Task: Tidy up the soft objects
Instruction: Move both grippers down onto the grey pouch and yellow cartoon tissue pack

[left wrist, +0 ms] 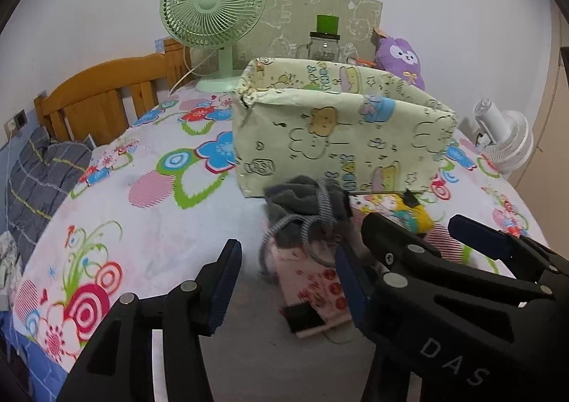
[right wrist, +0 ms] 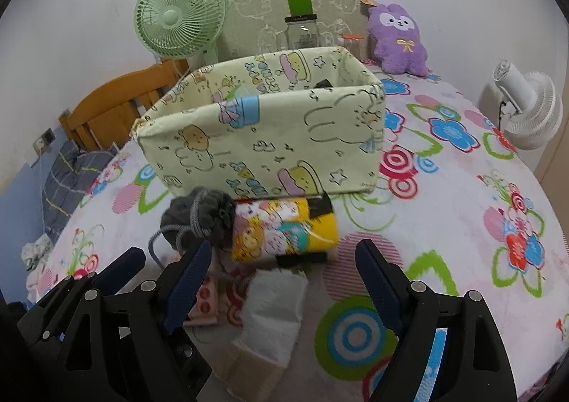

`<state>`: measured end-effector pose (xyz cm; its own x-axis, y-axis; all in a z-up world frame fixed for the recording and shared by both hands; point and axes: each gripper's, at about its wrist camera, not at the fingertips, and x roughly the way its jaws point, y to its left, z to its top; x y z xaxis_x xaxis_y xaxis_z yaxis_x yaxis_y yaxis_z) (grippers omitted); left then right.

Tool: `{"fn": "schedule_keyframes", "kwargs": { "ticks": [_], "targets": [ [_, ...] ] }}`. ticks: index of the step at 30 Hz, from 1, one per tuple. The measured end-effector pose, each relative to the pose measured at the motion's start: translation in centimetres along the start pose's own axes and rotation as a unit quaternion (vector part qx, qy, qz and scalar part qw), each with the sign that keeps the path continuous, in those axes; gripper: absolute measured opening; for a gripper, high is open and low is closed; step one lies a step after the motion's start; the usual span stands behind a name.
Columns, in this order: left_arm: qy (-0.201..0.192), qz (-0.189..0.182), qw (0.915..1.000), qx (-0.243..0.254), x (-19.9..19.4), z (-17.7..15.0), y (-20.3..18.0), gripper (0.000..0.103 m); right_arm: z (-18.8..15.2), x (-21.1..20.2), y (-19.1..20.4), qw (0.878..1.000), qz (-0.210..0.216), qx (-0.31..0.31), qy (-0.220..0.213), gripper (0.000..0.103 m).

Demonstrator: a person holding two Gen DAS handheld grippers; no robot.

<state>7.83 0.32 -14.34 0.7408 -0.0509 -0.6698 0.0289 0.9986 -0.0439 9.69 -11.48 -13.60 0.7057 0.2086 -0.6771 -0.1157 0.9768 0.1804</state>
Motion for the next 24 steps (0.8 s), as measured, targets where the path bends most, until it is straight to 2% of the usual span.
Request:
{"fn": "schedule_keyframes", "kwargs": {
  "ticks": [8, 12, 14, 16, 24],
  "targets": [
    [0.012, 0.002, 0.9999, 0.007, 1.3, 0.1, 0.3, 0.058, 0.7, 2.6, 0.2, 0.999, -0.018, -0.002, 0.029, 0.086],
    [0.019, 0.0, 0.9998, 0.006, 1.8, 0.2, 0.3, 0.058, 0.7, 3.5, -0.3, 0.999, -0.012, 0.01, 0.045, 0.085],
    [0.019, 0.004, 0.9997, 0.012, 1.9, 0.3, 0.0, 0.058, 0.8, 3.6, -0.4, 0.999, -0.013, 0.008, 0.046, 0.076],
    [0.018, 0.005, 0.9997, 0.018, 1.9, 0.5, -0.3, 0.058, 0.9, 3.6, -0.6, 0.999, -0.012, 0.007, 0.048, 0.074],
    [0.012, 0.002, 0.9996, 0.024, 2.6, 1.2, -1.3, 0.064, 1.4, 3.1, -2.3, 0.999, -0.016, 0.028, 0.037, 0.071]
  ]
}}
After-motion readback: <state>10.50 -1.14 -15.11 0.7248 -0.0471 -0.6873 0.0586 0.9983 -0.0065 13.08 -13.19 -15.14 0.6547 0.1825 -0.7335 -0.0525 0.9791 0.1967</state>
